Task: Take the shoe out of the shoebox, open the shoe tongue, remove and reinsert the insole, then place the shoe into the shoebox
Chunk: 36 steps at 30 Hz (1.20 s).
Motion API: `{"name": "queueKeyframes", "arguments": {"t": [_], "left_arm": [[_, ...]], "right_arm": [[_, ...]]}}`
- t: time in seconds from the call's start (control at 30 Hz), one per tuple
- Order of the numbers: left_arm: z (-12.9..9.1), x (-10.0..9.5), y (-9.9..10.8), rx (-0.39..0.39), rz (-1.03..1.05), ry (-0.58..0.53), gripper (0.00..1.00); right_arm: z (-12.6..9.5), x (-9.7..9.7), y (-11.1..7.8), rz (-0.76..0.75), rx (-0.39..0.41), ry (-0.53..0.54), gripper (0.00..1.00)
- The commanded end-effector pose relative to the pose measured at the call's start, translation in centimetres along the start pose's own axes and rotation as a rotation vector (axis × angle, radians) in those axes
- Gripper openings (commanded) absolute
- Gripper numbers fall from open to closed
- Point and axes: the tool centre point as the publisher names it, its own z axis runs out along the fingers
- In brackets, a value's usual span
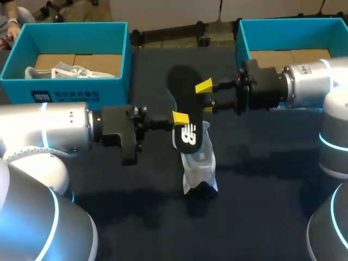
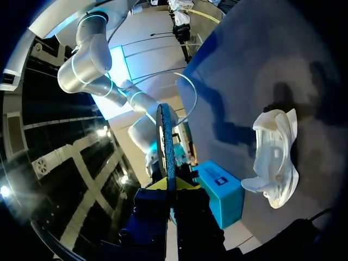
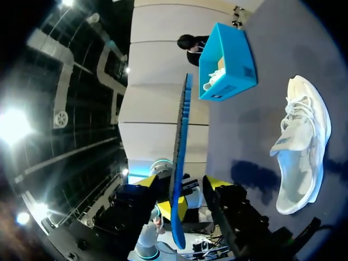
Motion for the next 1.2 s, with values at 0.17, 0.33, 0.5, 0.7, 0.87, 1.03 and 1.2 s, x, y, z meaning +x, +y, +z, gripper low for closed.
{"name": "queueKeyframes", "arguments": {"t": [0.17, 0.33, 0.5, 0.7, 0.87, 1.03, 1.2], "left_arm": [[1.9, 0.3, 0.1, 0.006, 0.003, -0.006, 0.00], [1.6, 0.5, -0.2, 0.008, 0.005, -0.005, 0.00], [1.1, 0.6, -0.3, -0.001, -0.003, 0.005, 0.00], [0.8, 0.6, -0.3, 0.001, -0.021, 0.016, 0.93], [-0.6, 0.7, -0.2, 0.027, -0.067, 0.053, 1.00], [-2.3, 1.0, 0.2, 0.032, -0.096, 0.100, 1.00], [-3.7, 1.3, 0.7, 0.033, -0.102, 0.150, 1.00]], "right_arm": [[0.4, 0.3, 0.0, -0.003, -0.006, -0.006, 0.37], [0.2, 0.2, -0.1, -0.003, -0.014, -0.007, 0.20], [0.2, -0.1, 0.1, 0.001, -0.013, -0.007, 0.00], [0.2, -0.1, 0.3, 0.002, -0.005, -0.010, 0.00], [-0.2, -0.5, 0.5, 0.006, -0.008, -0.014, 0.00], [-0.4, -0.8, 0.8, 0.010, -0.007, -0.015, 0.00], [-0.7, -1.5, 0.9, 0.017, -0.012, -0.012, 0.00]]}}
